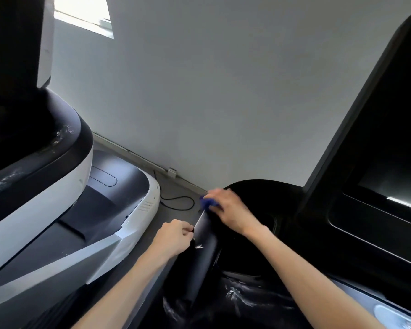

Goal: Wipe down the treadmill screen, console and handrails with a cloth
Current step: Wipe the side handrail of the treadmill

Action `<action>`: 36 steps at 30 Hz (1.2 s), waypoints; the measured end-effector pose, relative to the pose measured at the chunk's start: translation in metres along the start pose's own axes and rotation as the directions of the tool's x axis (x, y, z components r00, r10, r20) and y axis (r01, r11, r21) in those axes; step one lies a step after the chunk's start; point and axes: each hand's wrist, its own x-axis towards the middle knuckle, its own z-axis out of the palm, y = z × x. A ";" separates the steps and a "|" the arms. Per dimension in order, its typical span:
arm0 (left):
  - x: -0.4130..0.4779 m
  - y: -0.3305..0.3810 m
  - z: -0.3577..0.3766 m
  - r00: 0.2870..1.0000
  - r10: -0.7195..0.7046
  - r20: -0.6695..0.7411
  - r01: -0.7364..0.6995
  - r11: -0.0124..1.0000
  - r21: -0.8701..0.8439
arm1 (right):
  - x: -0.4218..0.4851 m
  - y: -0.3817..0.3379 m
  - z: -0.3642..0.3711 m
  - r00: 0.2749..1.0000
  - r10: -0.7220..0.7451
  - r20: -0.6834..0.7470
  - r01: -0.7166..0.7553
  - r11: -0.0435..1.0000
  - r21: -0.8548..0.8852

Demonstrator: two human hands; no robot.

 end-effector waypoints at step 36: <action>-0.096 -0.077 0.033 0.951 -0.135 -0.279 0.103 0.987 -0.126 | -0.013 -0.044 0.002 0.983 0.154 0.103 -0.162 0.984 0.074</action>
